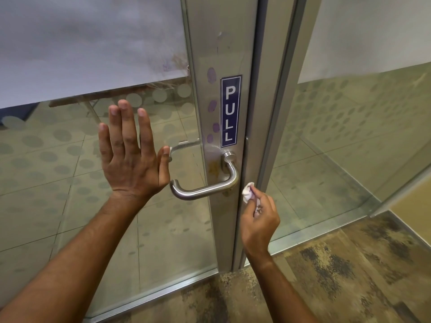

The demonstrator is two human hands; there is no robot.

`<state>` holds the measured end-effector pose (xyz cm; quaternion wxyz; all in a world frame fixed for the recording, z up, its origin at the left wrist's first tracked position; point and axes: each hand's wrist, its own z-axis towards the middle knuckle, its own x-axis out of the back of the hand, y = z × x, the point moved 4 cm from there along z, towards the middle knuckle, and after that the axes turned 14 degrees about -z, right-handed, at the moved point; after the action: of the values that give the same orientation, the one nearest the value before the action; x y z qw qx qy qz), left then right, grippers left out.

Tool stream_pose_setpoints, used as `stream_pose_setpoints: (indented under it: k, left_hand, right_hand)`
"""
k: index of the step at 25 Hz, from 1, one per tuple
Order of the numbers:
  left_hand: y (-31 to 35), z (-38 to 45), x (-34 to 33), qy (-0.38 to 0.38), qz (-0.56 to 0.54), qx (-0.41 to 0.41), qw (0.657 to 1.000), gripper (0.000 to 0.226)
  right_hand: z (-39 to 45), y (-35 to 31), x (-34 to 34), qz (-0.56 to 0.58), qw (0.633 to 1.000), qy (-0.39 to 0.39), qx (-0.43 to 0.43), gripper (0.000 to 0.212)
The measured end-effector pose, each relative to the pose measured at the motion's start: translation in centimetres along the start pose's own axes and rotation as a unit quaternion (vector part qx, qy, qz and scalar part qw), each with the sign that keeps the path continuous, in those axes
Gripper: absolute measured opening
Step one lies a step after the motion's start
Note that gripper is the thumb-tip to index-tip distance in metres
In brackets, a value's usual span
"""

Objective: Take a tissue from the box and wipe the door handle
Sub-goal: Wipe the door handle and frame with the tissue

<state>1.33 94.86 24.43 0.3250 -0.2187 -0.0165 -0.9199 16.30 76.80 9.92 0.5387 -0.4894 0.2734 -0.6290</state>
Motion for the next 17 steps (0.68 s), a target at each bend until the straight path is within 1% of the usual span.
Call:
stream_pose_setpoints:
  k: [2,5,6,8,11,13,15,17]
  left_hand:
    - [0.0,-0.1,0.0,0.003,0.002,-0.002,1.000,0.071]
    - [0.0,-0.2,0.0,0.008,0.008,-0.009,1.000,0.071]
    - [0.0,-0.2,0.0,0.010,0.010,-0.012,1.000,0.071]
    - [-0.1,-0.3,-0.2,0.014,0.011,-0.019,1.000,0.074]
    - [-0.3,-0.5,-0.5,0.021,0.011,-0.024,0.999,0.077]
    - [-0.3,-0.5,-0.6,0.026,0.012,-0.026,0.999,0.074]
    - [-0.4,-0.6,-0.6,0.029,0.017,-0.023,0.999,0.072]
    - [-0.4,-0.6,-0.7,0.029,0.019,-0.020,0.999,0.072]
  right_hand:
    - [-0.8,-1.0,-0.8,0.008,0.997,-0.021,0.072,0.028]
    - [-2.3,-2.9,-2.6,-0.028,0.980,-0.030,0.197,0.021]
    - [-2.7,-3.2,-3.3,-0.041,0.974,-0.028,0.220,0.021]
    - [-3.1,-3.4,-4.7,-0.060,0.971,-0.021,0.232,0.021]
    - [-3.7,-3.7,-6.6,-0.052,0.966,-0.012,0.254,0.039]
    - [-3.8,-4.4,-7.6,-0.081,0.953,-0.019,0.291,0.042]
    - [-3.4,-4.7,-8.3,-0.102,0.945,-0.022,0.311,0.046]
    - [-2.7,-4.5,-8.5,-0.116,0.933,-0.011,0.340,0.044]
